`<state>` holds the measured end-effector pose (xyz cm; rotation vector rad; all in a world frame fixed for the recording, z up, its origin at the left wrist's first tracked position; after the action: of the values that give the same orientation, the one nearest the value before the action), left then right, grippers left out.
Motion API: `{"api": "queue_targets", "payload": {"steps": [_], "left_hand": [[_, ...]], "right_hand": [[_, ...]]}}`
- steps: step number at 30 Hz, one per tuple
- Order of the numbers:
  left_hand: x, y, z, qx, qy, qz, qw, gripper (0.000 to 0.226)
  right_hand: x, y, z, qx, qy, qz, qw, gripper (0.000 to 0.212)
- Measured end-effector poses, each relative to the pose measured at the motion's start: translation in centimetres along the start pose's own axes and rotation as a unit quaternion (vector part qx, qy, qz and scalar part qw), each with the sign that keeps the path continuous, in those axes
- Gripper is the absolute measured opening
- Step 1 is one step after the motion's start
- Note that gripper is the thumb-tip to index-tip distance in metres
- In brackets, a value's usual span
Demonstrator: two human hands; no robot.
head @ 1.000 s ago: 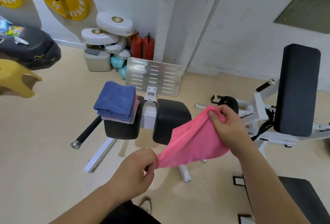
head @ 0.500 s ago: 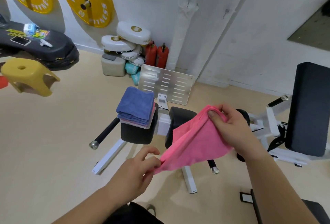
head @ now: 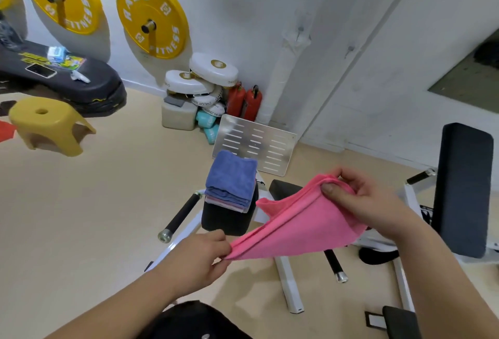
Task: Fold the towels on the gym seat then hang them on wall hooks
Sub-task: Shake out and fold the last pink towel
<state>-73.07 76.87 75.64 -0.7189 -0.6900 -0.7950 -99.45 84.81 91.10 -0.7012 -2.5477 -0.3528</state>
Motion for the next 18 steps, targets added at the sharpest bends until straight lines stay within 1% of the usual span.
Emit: {"api": "queue_targets", "payload": {"steps": [2, 4, 5, 6, 8, 11, 12, 14, 16, 18], "left_hand": [[0.2, 0.2, 2.1, -0.119, -0.068, -0.013, 0.991, 0.003], [-0.2, 0.7, 5.3, -0.229, -0.081, -0.032, 0.969, 0.007], [-0.3, 1.1, 6.8, -0.271, -0.077, -0.036, 0.959, 0.009], [-0.4, 1.3, 7.7, -0.291, -0.072, -0.044, 0.953, 0.012], [-0.8, 1.4, 8.6, -0.301, -0.061, -0.058, 0.950, 0.019], [-1.7, 0.4, 8.3, -0.316, -0.061, -0.065, 0.945, 0.015], [-1.6, -0.2, 8.0, -0.300, -0.051, -0.059, 0.951, 0.018], [-0.4, -1.7, 6.8, -0.222, -0.012, -0.035, 0.974, 0.021], [1.2, -2.5, 5.9, -0.149, 0.019, -0.012, 0.989, 0.022], [2.2, -2.6, 5.8, -0.130, 0.026, -0.004, 0.991, 0.020]], "right_hand": [[-0.6, -0.1, -0.1, 0.000, 0.028, 0.000, 1.000, 0.024], [-0.8, -0.7, 0.0, 0.000, 0.060, 0.022, 0.998, 0.015], [-0.6, -1.1, 0.2, -0.004, 0.075, 0.042, 0.996, 0.012], [-0.3, -1.5, 0.4, -0.007, 0.091, 0.067, 0.994, 0.011], [0.2, -2.3, 0.8, -0.014, 0.125, 0.106, 0.986, 0.010], [0.1, -2.9, 1.2, -0.024, 0.165, 0.105, 0.980, 0.010], [0.3, -3.0, 1.5, -0.026, 0.164, 0.109, 0.980, 0.011], [1.3, -3.0, 1.9, -0.028, 0.151, 0.121, 0.981, 0.011], [2.4, -2.8, 2.2, -0.027, 0.140, 0.119, 0.983, 0.011], [3.1, -2.4, 2.3, -0.029, 0.140, 0.114, 0.983, 0.009]]}}
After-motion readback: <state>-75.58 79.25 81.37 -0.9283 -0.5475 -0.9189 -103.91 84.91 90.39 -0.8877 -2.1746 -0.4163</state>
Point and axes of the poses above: each hand's wrist, its own y-axis away from the middle knuckle, its own x-axis out of the back of the hand, z = x × y, the point moved 7 cm from there along -y, towards the middle knuckle, and after that the axes turned 14 degrees about z, right-handed, at the moved point
